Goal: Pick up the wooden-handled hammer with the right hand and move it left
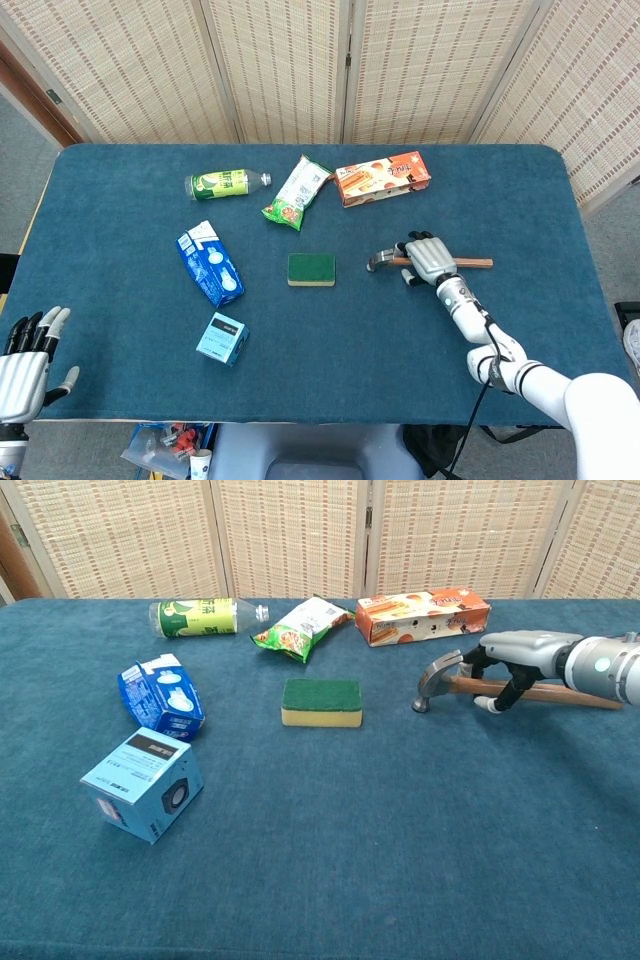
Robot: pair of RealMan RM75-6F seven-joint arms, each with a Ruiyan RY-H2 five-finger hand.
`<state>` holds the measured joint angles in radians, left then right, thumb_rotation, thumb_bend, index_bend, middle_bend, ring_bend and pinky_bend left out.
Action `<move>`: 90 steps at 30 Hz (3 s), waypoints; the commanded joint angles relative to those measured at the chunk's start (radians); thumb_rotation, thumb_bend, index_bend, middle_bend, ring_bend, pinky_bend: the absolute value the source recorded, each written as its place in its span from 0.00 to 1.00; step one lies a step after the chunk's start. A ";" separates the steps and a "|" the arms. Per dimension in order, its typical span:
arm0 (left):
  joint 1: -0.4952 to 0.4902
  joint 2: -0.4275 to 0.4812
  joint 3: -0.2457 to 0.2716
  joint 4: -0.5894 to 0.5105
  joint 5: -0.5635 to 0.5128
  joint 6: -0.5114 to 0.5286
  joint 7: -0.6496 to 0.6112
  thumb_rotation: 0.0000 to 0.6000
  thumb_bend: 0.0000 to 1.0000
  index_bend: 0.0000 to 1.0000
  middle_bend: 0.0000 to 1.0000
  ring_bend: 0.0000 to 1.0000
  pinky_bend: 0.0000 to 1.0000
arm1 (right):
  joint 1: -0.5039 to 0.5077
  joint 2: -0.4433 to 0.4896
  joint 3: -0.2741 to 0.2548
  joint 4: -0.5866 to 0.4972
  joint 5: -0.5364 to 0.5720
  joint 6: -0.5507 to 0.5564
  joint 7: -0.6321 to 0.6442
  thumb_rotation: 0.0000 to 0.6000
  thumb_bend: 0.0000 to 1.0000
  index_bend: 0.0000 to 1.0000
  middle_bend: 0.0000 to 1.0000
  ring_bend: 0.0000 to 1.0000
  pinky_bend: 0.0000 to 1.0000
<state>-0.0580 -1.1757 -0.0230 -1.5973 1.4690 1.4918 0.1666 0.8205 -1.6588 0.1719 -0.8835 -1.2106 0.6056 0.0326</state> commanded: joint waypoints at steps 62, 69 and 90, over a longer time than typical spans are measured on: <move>-0.006 0.001 0.000 -0.010 -0.013 -0.021 0.016 1.00 0.31 0.00 0.00 0.00 0.00 | -0.069 0.094 -0.027 -0.123 -0.136 0.161 0.212 1.00 0.75 0.67 0.77 0.68 0.74; -0.007 0.008 0.000 -0.026 -0.009 -0.019 0.029 1.00 0.31 0.00 0.00 0.00 0.00 | -0.071 0.134 -0.010 -0.208 -0.147 0.187 0.270 1.00 0.75 0.68 0.79 0.70 0.78; 0.005 0.011 0.008 -0.018 -0.009 -0.012 0.015 1.00 0.31 0.00 0.00 0.00 0.00 | 0.024 0.042 0.066 -0.239 -0.083 0.153 0.245 1.00 0.77 0.70 0.81 0.74 0.83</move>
<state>-0.0538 -1.1645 -0.0155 -1.6157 1.4608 1.4806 0.1828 0.8363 -1.6062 0.2324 -1.1322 -1.3032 0.7664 0.2873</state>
